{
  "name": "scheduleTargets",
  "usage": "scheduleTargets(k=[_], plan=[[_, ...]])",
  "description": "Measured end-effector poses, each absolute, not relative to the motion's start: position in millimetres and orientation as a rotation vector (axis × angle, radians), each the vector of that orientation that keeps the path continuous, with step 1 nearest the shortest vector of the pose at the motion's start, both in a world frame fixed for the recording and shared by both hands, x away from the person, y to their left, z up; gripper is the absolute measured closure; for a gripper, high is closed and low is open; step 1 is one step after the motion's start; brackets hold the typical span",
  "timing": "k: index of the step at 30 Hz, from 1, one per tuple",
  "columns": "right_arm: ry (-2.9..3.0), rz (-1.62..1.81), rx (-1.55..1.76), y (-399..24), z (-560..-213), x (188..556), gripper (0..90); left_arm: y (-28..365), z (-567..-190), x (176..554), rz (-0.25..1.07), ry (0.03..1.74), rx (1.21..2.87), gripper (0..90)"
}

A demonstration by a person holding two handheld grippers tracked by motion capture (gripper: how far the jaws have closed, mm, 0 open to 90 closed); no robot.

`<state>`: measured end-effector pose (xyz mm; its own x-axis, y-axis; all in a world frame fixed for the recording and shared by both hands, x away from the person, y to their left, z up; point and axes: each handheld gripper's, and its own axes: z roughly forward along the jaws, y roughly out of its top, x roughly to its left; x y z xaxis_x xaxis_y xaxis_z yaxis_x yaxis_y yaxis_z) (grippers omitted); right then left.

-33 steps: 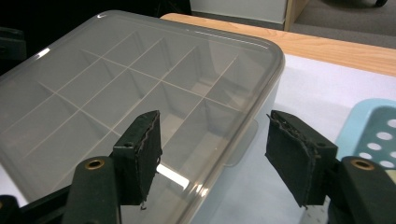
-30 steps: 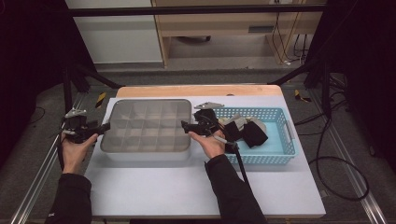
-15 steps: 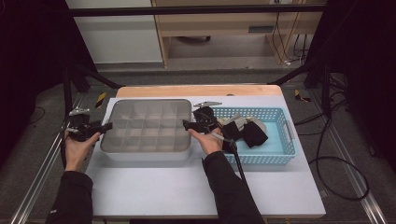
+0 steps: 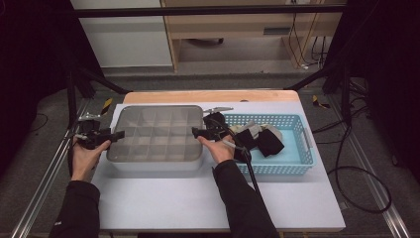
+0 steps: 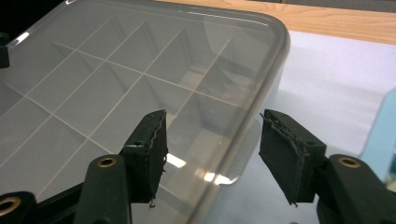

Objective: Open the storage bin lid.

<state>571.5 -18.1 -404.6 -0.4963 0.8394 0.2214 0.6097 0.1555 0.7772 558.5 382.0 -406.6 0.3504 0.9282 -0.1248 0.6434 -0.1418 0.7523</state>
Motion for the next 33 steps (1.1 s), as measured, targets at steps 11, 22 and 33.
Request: scheduleTargets(k=[11, 22, 33], plan=[[2.127, 1.262, 1.455, -8, -406, 576, 36.7, 382, -406, 559, 0.49, 1.369, 1.884, 30.0], [2.11, 1.239, 1.503, -3, -411, 579, 28.3, 383, -407, 560, 0.484, 1.363, 1.886, 28.1], [2.174, 1.2, 1.567, -2, -416, 581, 28.1, 386, -410, 559, 0.402, 1.357, 1.863, 27.5]])
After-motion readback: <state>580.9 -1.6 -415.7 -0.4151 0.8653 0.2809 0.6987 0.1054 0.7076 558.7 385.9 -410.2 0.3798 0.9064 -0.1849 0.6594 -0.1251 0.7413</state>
